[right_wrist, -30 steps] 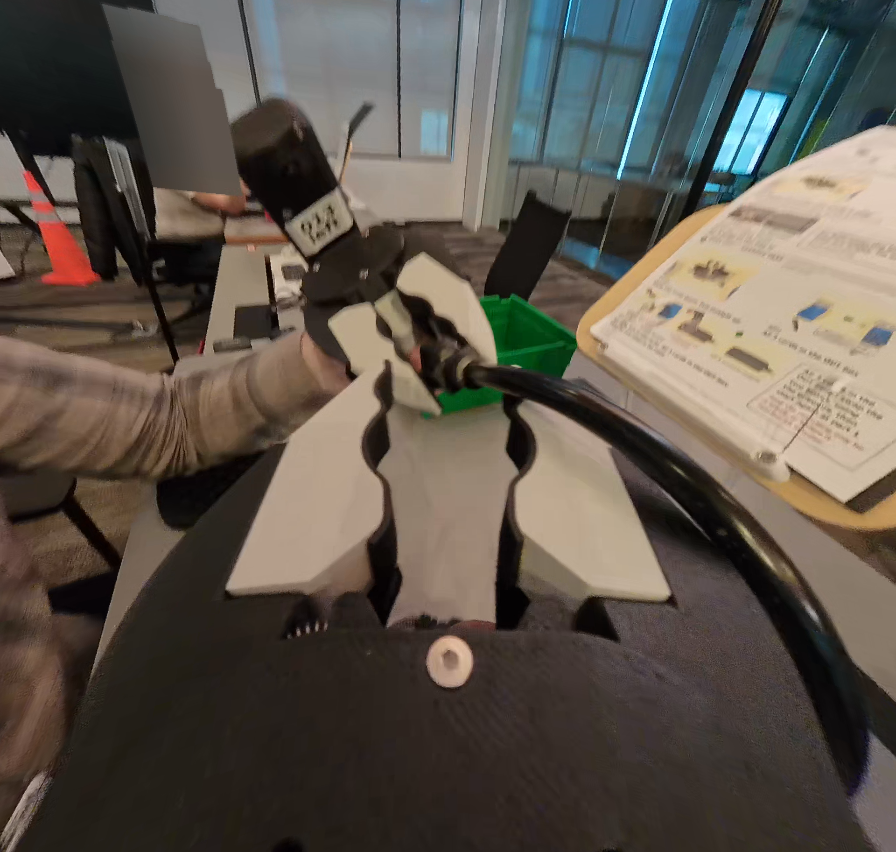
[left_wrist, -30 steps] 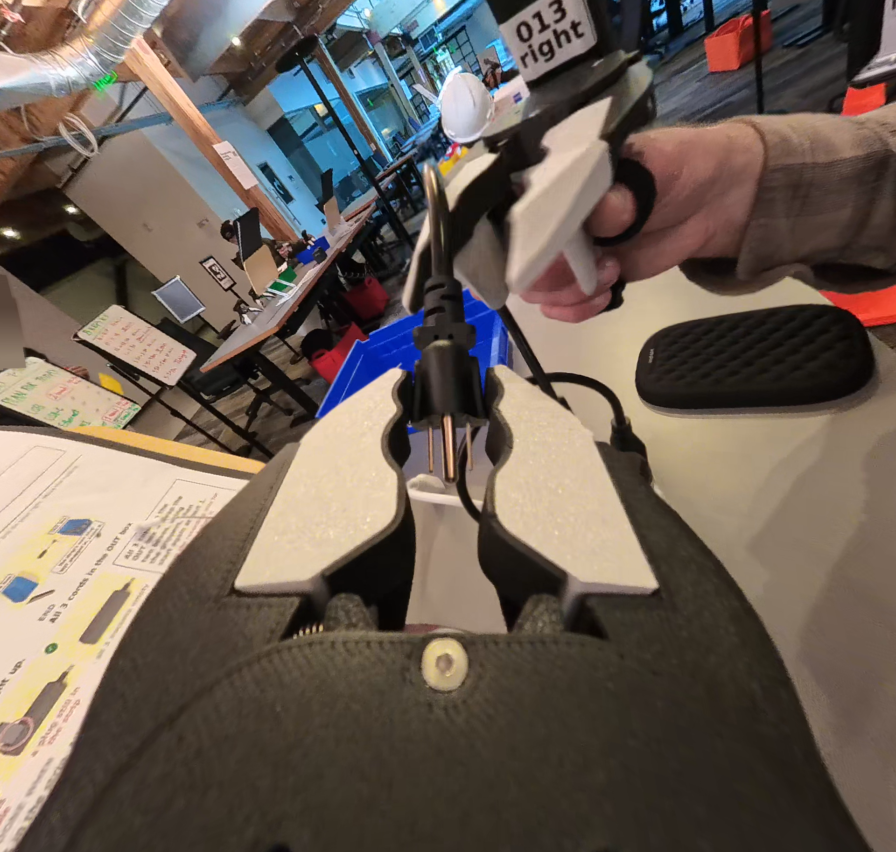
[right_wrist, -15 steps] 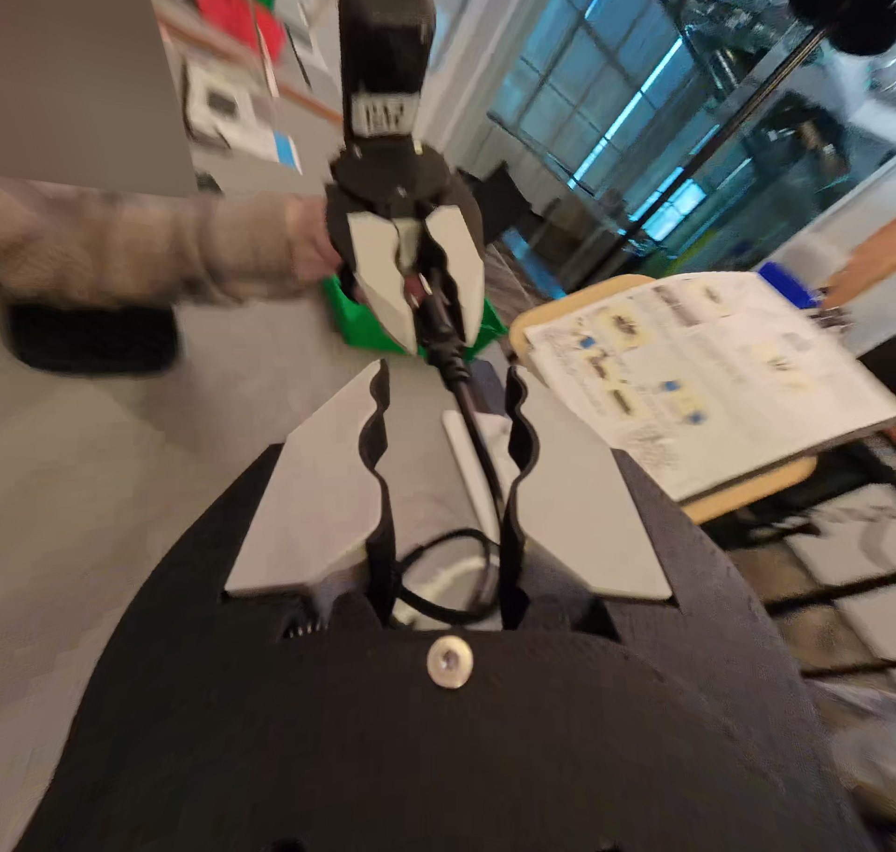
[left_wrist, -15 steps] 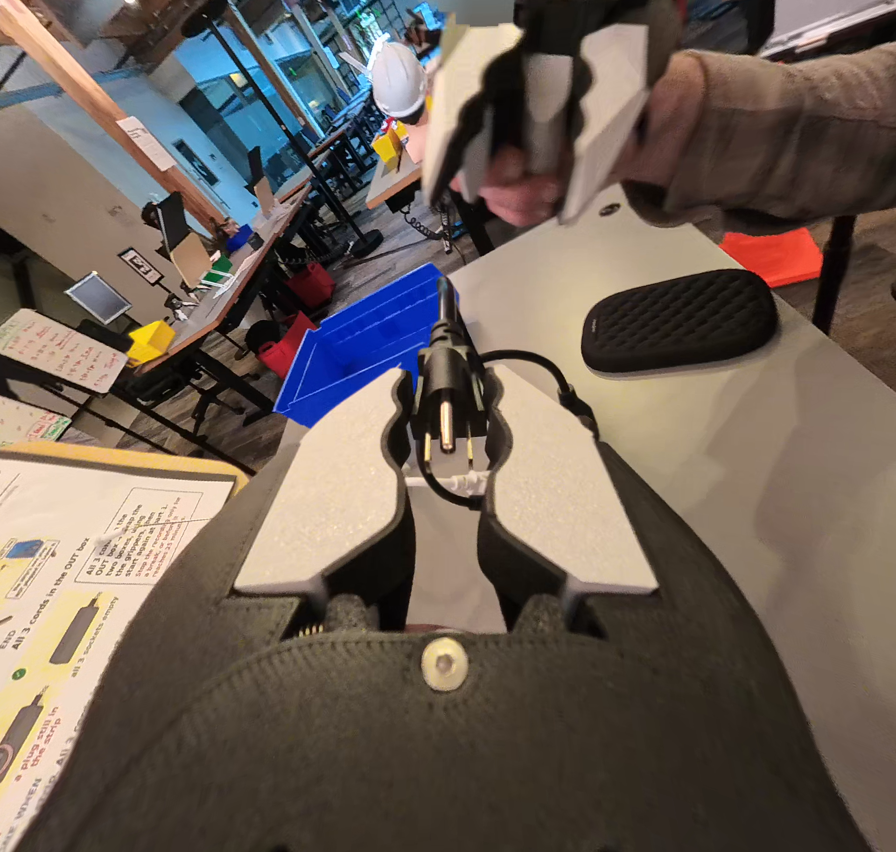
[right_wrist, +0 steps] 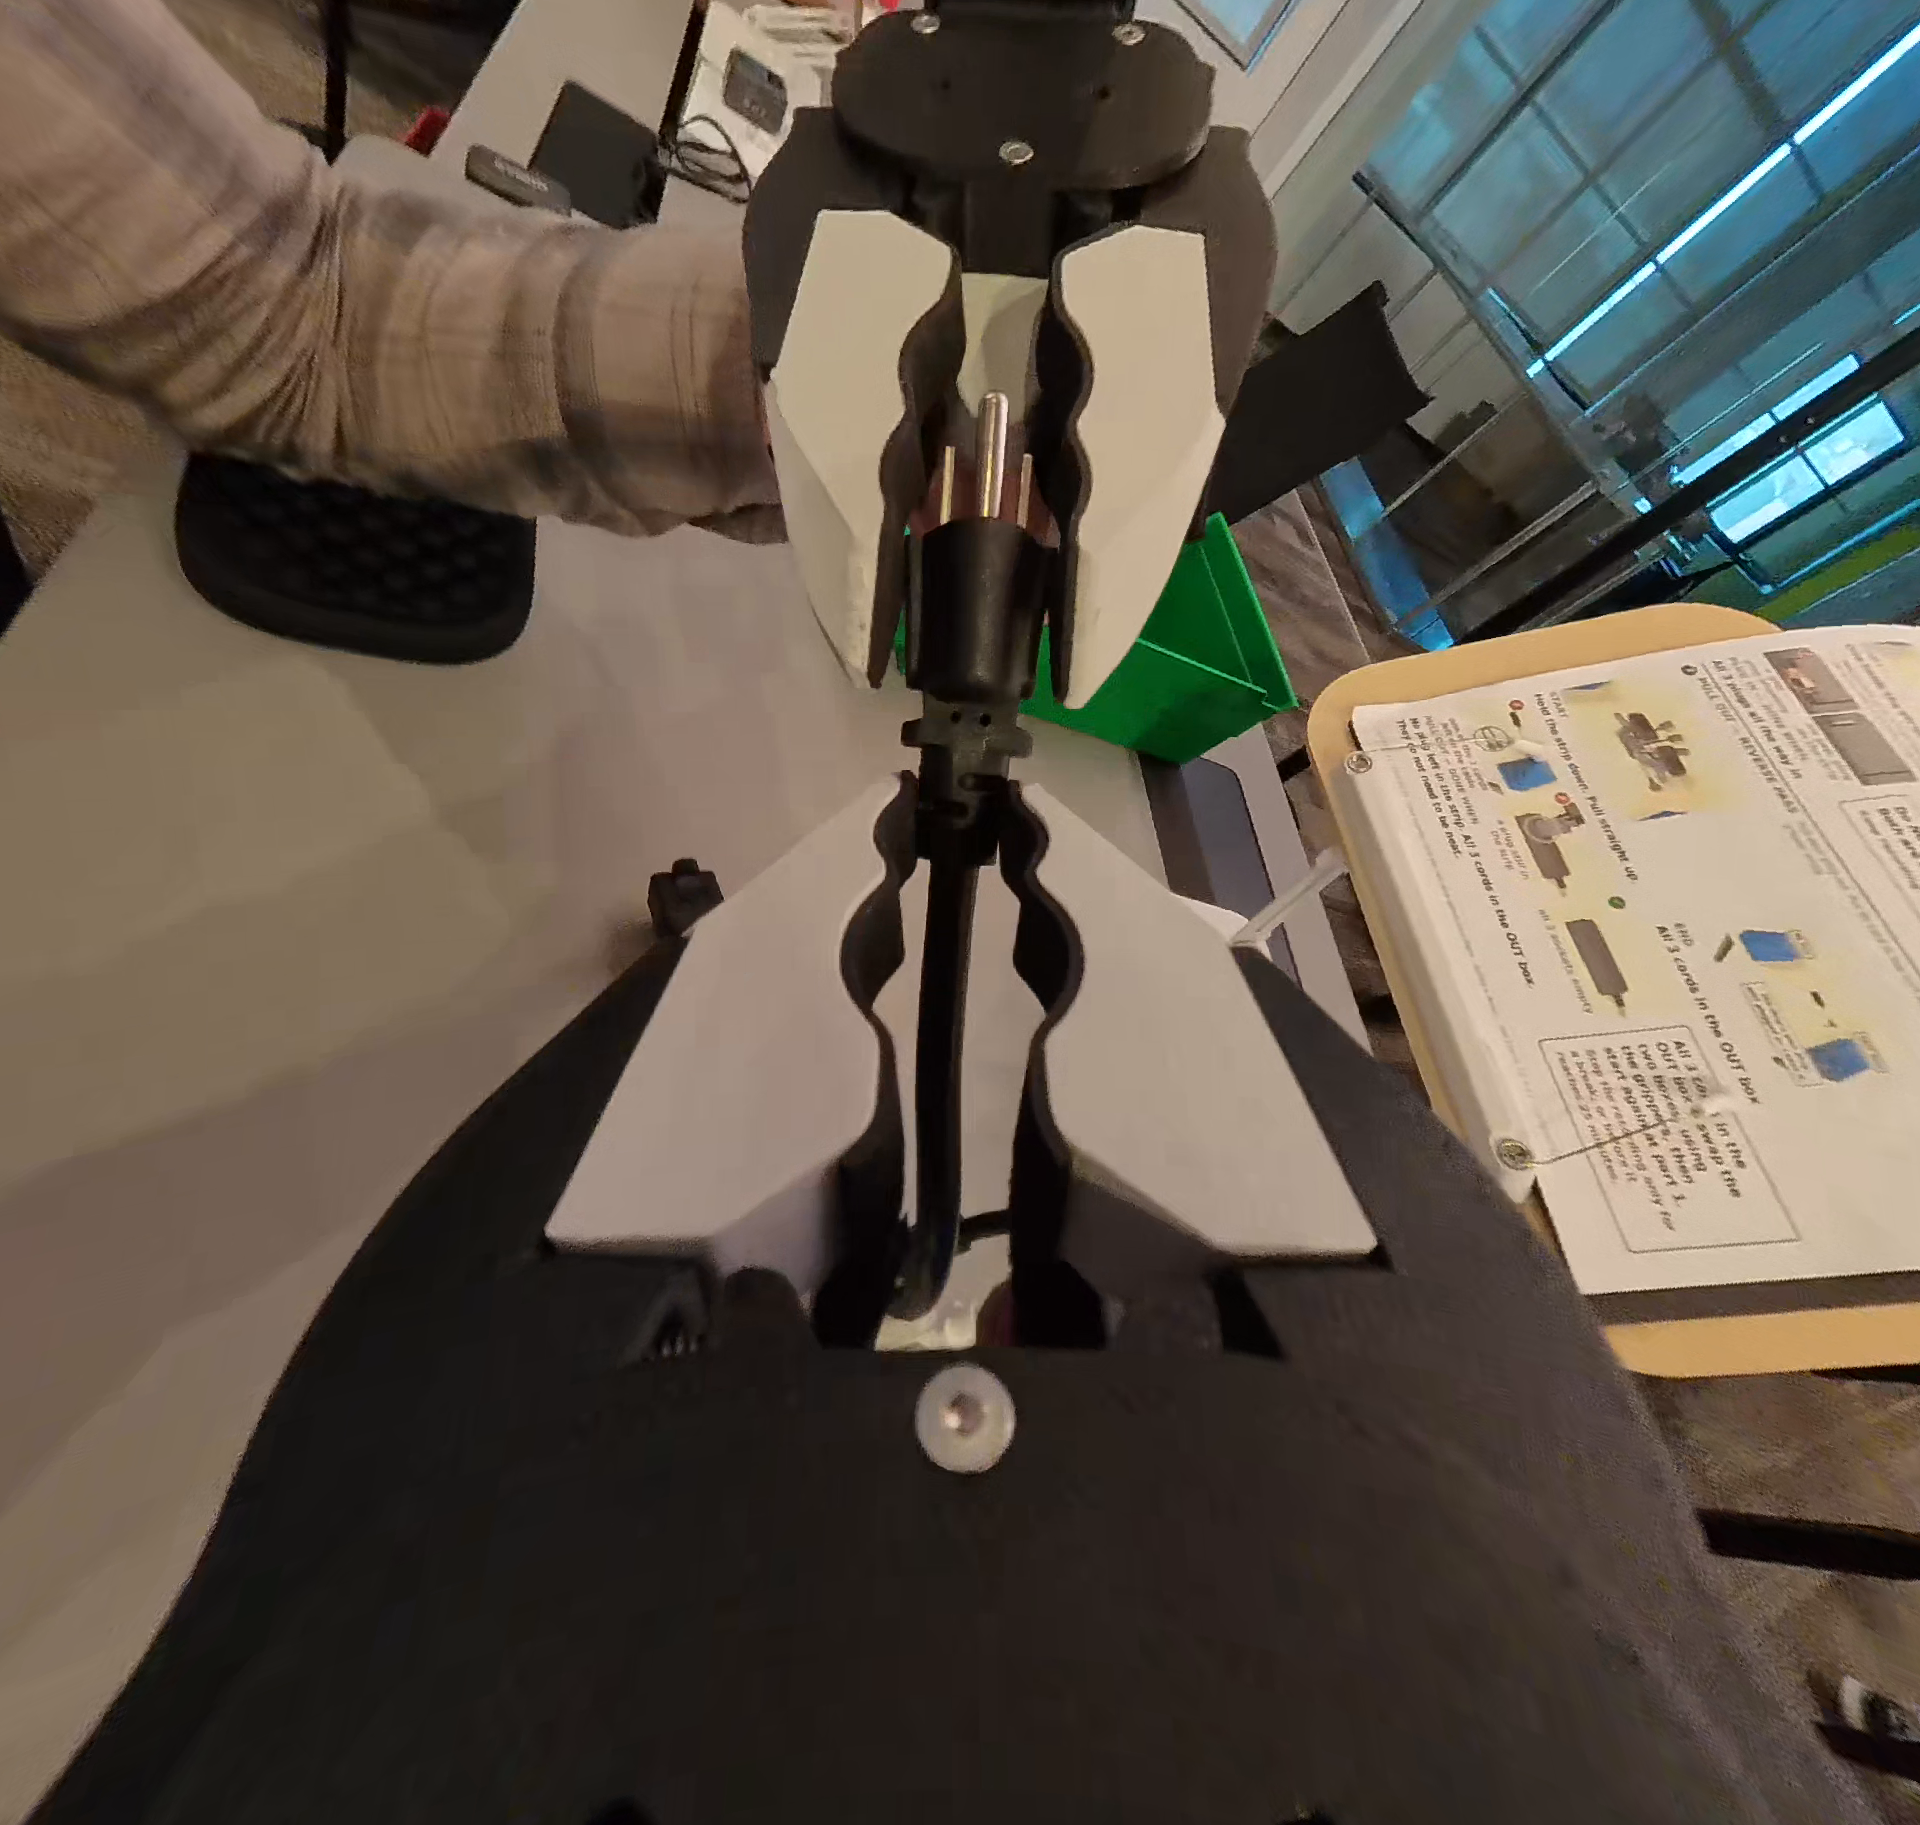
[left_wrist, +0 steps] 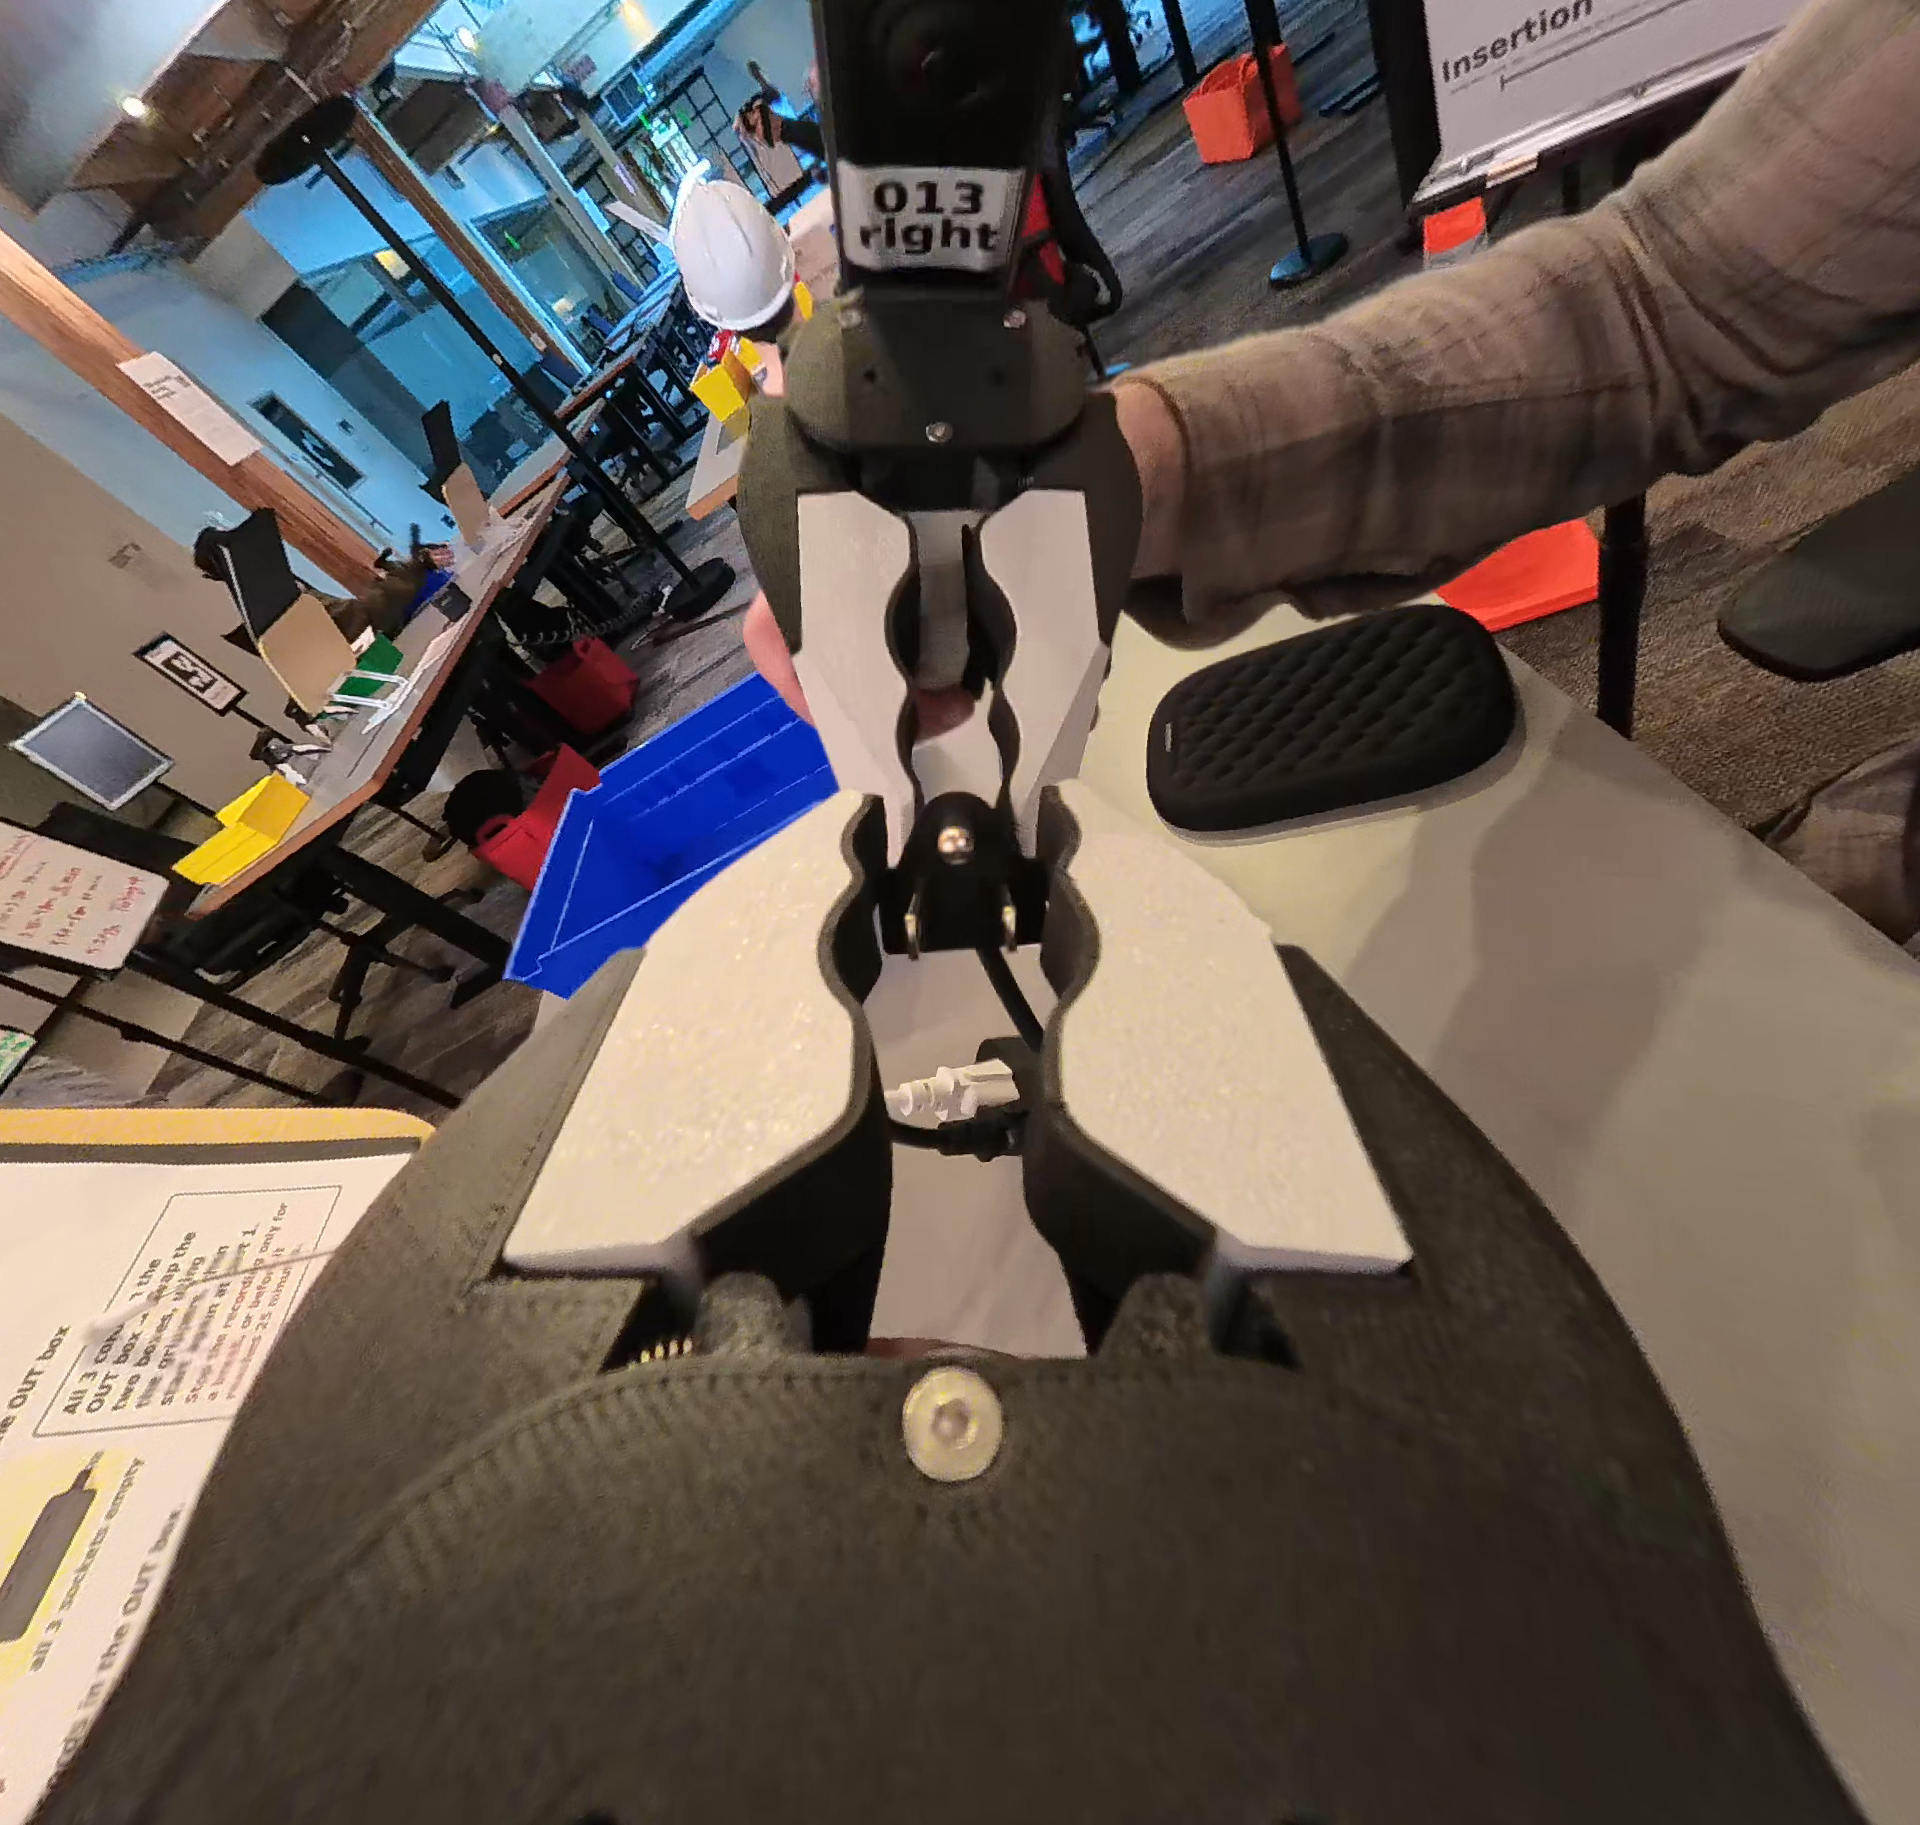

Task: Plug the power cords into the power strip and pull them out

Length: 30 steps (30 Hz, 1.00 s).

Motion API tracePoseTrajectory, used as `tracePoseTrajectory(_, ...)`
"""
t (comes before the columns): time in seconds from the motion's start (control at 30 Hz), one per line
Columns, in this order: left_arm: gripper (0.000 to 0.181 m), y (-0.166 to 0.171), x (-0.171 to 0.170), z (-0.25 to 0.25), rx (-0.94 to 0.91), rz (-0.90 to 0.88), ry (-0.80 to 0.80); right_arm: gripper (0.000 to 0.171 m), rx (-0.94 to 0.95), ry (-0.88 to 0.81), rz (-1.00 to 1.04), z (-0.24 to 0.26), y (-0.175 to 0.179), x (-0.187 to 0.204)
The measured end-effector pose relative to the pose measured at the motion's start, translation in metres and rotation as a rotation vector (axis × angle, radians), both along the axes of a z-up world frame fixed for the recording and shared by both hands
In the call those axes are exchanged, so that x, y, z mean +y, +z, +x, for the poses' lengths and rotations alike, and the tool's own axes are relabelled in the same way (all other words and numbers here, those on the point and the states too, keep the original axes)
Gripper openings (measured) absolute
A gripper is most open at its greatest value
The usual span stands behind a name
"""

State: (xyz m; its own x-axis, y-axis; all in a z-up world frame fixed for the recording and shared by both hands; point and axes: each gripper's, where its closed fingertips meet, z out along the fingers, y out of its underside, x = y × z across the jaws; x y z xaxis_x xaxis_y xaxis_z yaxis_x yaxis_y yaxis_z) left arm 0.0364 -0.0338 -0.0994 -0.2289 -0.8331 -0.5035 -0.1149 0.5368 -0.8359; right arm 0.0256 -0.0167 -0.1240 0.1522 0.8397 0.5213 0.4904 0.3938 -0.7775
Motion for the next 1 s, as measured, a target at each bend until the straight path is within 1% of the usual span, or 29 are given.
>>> tracePoseTrajectory(0.17, 0.027, 0.006, -0.001, -0.001, -0.037, -0.002, -0.009, 0.013, 0.067, 0.016, -0.077, -0.001, 0.005, -0.002)
tracePoseTrajectory(0.23, 0.029, 0.004, 0.002, -0.001, -0.029, 0.059, 0.022, 0.013, 0.071, 0.027, -0.133, 0.0, 0.004, -0.003)
tracePoseTrajectory(0.27, 0.047, 0.005, 0.006, -0.003, -0.034, 0.127, 0.068, 0.012, 0.078, 0.032, -0.174, 0.001, 0.003, -0.004)
tracePoseTrajectory(0.3, 0.061, 0.007, 0.009, -0.005, -0.035, 0.19, 0.113, 0.012, 0.085, 0.036, -0.211, 0.002, 0.003, -0.003)
tracePoseTrajectory(0.33, 0.068, 0.01, 0.01, -0.008, -0.032, 0.252, 0.149, 0.012, 0.09, 0.042, -0.248, 0.004, 0.002, -0.003)
tracePoseTrajectory(0.43, 0.077, 0.013, 0.014, -0.012, -0.016, 0.468, 0.255, 0.012, 0.089, 0.081, -0.371, 0.009, -0.003, -0.007)
tracePoseTrajectory(0.5, 0.072, 0.008, 0.015, -0.01, 0.024, 0.618, 0.307, 0.012, 0.092, 0.105, -0.444, 0.01, -0.004, -0.01)
tracePoseTrajectory(0.53, 0.067, 0.005, 0.015, -0.006, 0.042, 0.681, 0.323, 0.012, 0.076, 0.116, -0.481, 0.01, -0.007, -0.013)
tracePoseTrajectory(0.63, 0.054, -0.004, 0.015, 0.003, 0.082, 0.807, 0.353, 0.012, 0.034, 0.11, -0.546, 0.01, -0.015, -0.015)
tracePoseTrajectory(0.67, 0.047, -0.009, 0.015, 0.005, 0.105, 0.82, 0.351, 0.012, 0.023, 0.103, -0.56, 0.01, -0.016, -0.016)
tracePoseTrajectory(0.73, 0.042, -0.014, 0.018, 0.007, 0.129, 0.847, 0.352, 0.012, 0.02, 0.072, -0.578, 0.013, -0.017, -0.013)
tracePoseTrajectory(0.87, 0.033, -0.015, 0.019, 0.01, 0.135, 0.874, 0.367, 0.012, 0.013, 0.061, -0.582, 0.016, -0.017, -0.013)
tracePoseTrajectory(1.0, 0.032, -0.005, 0.017, 0.009, 0.093, 0.873, 0.389, 0.013, 0.099, 0.088, -0.54, 0.016, -0.004, -0.014)
